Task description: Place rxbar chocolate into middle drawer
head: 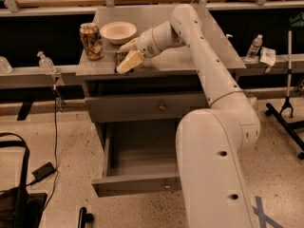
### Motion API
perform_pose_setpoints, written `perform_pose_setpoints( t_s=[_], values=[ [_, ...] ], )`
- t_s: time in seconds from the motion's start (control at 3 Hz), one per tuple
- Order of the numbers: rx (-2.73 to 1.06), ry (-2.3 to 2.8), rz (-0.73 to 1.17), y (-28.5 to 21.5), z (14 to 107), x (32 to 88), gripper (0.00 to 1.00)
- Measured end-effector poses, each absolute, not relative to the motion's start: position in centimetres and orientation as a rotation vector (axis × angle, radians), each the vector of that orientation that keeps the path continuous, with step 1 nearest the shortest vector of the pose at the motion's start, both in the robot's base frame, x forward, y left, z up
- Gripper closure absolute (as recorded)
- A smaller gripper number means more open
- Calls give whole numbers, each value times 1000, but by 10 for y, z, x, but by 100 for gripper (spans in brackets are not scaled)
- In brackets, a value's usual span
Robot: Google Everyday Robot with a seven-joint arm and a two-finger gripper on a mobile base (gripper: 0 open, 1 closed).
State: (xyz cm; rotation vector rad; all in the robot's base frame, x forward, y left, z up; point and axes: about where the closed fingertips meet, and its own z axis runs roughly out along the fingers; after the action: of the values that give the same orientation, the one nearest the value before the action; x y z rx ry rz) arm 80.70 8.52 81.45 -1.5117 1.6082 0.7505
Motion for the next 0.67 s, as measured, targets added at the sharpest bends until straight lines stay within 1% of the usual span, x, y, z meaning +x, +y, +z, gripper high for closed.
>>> perform_pose_setpoints(
  t_s=[0.33, 0.67],
  values=[
    [-1512, 1608, 751, 85, 817, 807, 100],
    [-1512, 1607, 751, 85, 818, 807, 100]
  ],
)
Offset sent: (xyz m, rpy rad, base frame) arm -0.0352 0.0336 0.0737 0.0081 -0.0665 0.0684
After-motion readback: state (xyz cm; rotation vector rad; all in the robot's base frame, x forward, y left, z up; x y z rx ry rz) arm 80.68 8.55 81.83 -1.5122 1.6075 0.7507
